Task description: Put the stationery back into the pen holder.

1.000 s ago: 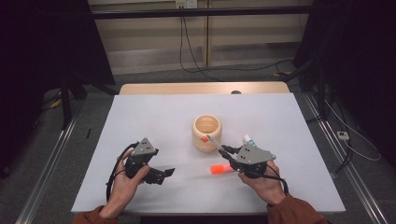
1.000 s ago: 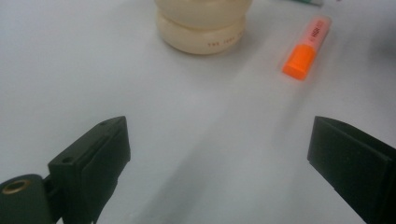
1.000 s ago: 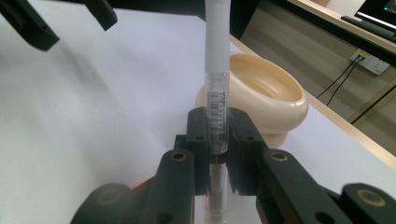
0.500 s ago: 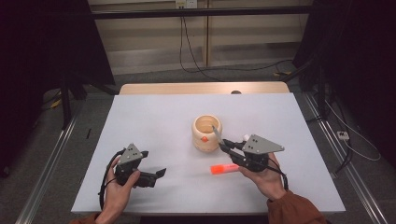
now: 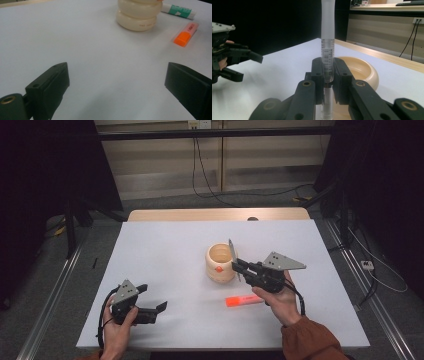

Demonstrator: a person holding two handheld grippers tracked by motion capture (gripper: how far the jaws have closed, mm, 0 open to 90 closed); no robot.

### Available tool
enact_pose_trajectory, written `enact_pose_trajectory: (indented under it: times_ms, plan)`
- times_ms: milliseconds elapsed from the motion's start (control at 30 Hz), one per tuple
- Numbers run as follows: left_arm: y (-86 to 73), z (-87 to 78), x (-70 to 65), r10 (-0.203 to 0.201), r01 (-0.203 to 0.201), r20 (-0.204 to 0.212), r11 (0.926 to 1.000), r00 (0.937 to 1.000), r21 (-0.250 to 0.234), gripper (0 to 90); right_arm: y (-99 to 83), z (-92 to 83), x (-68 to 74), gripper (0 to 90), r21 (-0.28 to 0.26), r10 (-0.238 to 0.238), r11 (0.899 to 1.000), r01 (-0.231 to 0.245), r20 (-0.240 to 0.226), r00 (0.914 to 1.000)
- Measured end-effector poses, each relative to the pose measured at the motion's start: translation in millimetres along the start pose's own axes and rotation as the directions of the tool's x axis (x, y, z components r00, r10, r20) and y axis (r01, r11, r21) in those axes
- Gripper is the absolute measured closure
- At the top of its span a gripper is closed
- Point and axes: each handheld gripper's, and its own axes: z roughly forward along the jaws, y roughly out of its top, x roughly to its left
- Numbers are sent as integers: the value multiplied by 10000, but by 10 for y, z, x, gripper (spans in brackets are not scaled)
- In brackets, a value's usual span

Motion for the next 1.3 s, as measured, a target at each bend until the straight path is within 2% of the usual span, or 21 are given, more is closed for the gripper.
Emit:
enact_pose_trajectory:
  times_ms: [67,133,200,300,333,500,600,667,800,833,1000,1100,1133,1200,1300]
  plan:
    - [-24,-43,9,-326,326,17,9994,9995,-118,54,18,24,-24,807,-46,77,10000,-77,81,9999]
    - [-27,-48,5,-332,332,42,9994,9994,-59,51,27,33,-36,807,-110,120,9999,-119,37,9999]
    - [-22,-29,1,-87,87,48,10000,10000,-39,54,95,69,-67,807,-379,193,9991,-191,61,9998]
    - [-18,-30,-12,-89,90,117,9999,9999,-61,54,140,85,-73,806,-575,224,9981,-220,62,9997]
    - [-12,-35,-26,90,-88,151,9998,9998,-150,54,189,106,-67,806,-701,160,9974,-154,78,9998]
    - [-12,-32,-34,68,-65,205,9998,9998,-163,53,262,175,-96,806,-894,171,9959,-156,158,9997]
    - [-17,-26,-19,79,-78,194,9999,9998,-63,54,303,267,-193,806,-1044,414,9938,-373,375,9984]
    - [-19,-22,-17,64,-63,198,10000,9998,-27,54,318,308,-213,806,-1046,422,9937,-394,249,9988]
    - [-21,-17,-22,-10,8,177,10000,9998,89,54,349,412,-245,806,-990,337,9946,-306,299,9990]
    - [-21,-14,-23,88,-90,152,9998,9998,169,54,349,412,-245,806,-990,337,9946,-306,299,9990]
    - [-27,5,-27,65,-70,267,9998,9996,200,53,344,565,-379,805,-953,421,9948,-363,592,9974]
    - [-30,11,-23,46,-56,251,9992,9997,401,46,308,614,-394,806,-755,364,9967,-314,655,9972]
    - [-42,31,-32,-55,36,313,9981,9995,611,46,252,653,-371,805,-505,271,9984,-243,562,9981]
    - [-40,37,-35,47,-70,419,9985,9991,545,47,224,675,-348,805,-436,238,9988,-216,499,9985]
    - [-36,35,-44,28,-46,356,9987,9994,512,47,224,687,-348,805,-496,232,9986,-206,518,9984]
